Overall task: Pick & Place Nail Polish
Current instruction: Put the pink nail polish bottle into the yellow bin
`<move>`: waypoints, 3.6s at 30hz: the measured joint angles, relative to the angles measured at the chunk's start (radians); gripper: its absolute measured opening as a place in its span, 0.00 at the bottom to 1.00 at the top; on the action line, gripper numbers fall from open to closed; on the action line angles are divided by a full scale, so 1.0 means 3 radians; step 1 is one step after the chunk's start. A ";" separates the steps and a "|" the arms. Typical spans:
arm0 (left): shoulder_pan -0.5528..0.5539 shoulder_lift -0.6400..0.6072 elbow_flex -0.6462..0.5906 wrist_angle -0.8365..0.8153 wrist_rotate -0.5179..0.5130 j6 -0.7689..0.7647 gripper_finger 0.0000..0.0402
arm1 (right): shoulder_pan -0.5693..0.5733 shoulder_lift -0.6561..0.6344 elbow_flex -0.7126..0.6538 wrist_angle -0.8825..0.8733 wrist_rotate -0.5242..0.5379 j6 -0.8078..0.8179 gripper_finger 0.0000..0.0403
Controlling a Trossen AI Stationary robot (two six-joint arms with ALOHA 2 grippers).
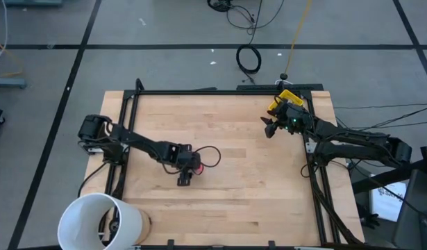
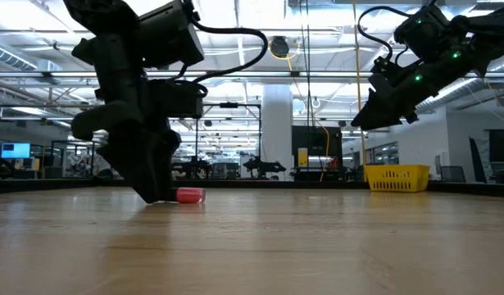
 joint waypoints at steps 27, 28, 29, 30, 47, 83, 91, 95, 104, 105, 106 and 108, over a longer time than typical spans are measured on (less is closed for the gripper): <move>0.0255 -0.0009 -0.0003 0.0207 -0.0264 0.0175 0.03 | 0.0000 0.0000 0.0000 -0.0004 0.0000 0.0000 0.49; 0.0255 -0.0018 0.0002 0.0251 -0.0298 0.0167 0.01 | 0.0000 0.0000 0.0000 -0.0004 0.0000 0.0000 0.49; 0.0257 -0.0026 0.0010 0.0295 -0.0294 0.0158 0.00 | 0.0000 0.0000 0.0000 -0.0004 0.0000 0.0002 0.49; 0.0257 -0.0015 0.0009 0.0335 -0.0283 0.0144 0.01 | 0.0000 0.0000 0.0000 -0.0005 0.0000 0.0010 0.49; 0.0249 -0.0006 -0.0003 0.1113 -0.0195 -0.0108 0.11 | 0.0188 0.0056 0.0000 0.0096 -0.0497 0.0128 0.49; 0.0340 0.0876 0.0312 0.1810 0.0135 0.1072 0.53 | 0.0711 0.0707 0.0000 0.1113 -0.0968 0.0084 0.49; 0.0381 0.0856 0.0312 0.1579 0.0150 0.0525 0.51 | 0.0711 0.0707 0.0000 0.1101 -0.0968 0.0069 0.49; 0.0362 0.0857 0.0309 0.1557 0.0131 0.0481 0.50 | 0.0711 0.0707 0.0000 0.1095 -0.0968 0.0060 0.49; 0.0360 0.0855 0.0309 0.1442 0.0181 0.0617 0.35 | 0.0711 0.0706 0.0000 0.1094 -0.0968 0.0060 0.49; 0.0361 0.0855 0.0308 0.1434 0.0183 0.0625 0.31 | 0.0711 0.0706 0.0000 0.1094 -0.0968 0.0060 0.49; 0.0362 0.0856 0.0306 0.1421 0.0177 0.0632 0.27 | 0.0711 0.0706 0.0000 0.1094 -0.0968 0.0060 0.49; 0.0367 0.0857 0.0303 0.1410 0.0159 0.0635 0.24 | 0.0711 0.0706 0.0000 0.1095 -0.0968 0.0060 0.49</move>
